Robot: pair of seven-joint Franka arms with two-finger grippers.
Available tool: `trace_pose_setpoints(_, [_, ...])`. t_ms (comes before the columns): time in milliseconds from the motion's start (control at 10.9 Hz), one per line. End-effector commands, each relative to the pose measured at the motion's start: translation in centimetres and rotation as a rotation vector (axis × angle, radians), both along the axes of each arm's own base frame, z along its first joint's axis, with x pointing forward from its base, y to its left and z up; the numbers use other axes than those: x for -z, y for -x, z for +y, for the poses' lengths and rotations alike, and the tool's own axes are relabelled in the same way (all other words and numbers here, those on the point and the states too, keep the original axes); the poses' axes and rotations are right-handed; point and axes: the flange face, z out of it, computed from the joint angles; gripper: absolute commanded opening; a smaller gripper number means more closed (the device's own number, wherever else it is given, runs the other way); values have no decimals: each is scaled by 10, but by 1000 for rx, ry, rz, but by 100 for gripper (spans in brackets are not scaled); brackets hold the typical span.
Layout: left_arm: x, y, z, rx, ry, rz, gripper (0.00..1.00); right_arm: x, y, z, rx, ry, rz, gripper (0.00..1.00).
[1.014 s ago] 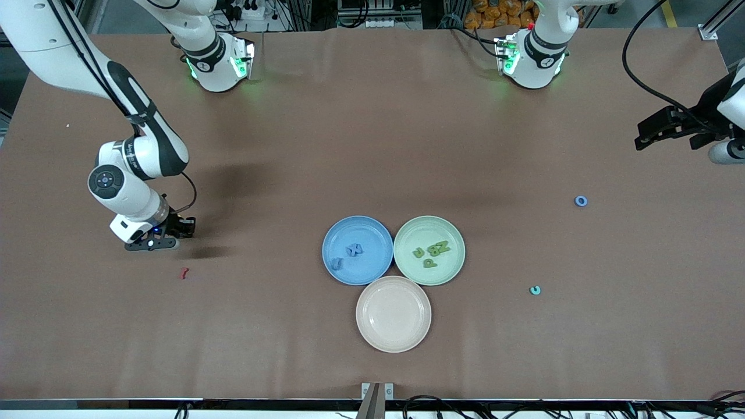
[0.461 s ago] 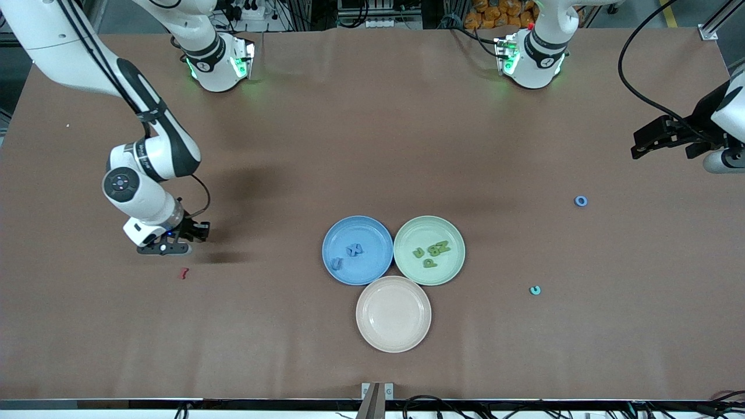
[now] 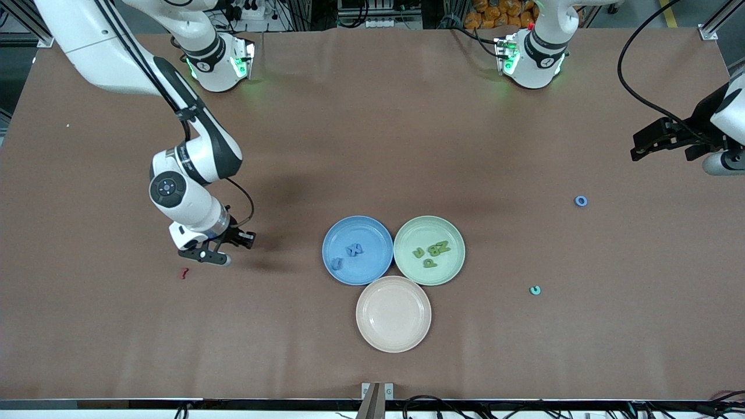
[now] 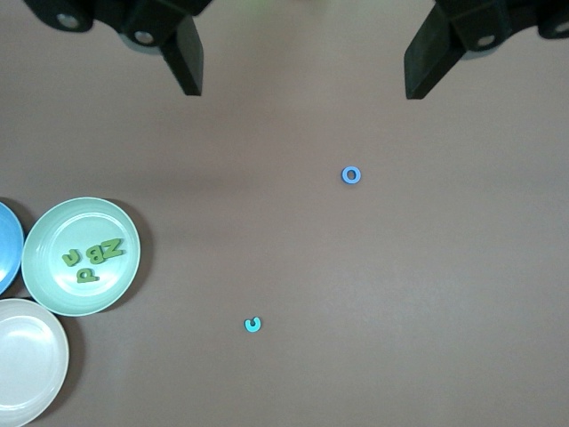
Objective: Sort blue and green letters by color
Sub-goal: 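Lift the blue e and carry it over the blue plate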
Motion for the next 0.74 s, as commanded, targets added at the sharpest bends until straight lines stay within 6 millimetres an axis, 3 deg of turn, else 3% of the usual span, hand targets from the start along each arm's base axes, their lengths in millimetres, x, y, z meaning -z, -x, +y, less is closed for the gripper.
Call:
trace_pose_setpoints(0, [5,-5,0,16,26,-2,100,1,-20,58,207,-129,37,9])
trace_pose_setpoints(369, [13,-11,-1,19,25,1,100,-6,-15,191,552,-212,67,9])
trace_pose_setpoints(461, [15,-12,-4,22,25,4,100,-12,-14,203,608,-228,72,9])
trace_pose_setpoints(553, [14,-10,-9,26,25,3,100,-17,-8,218,677,-242,84,20])
trace_pose_setpoints(645, [12,-9,-10,26,22,-2,100,-18,5,241,725,-245,95,68])
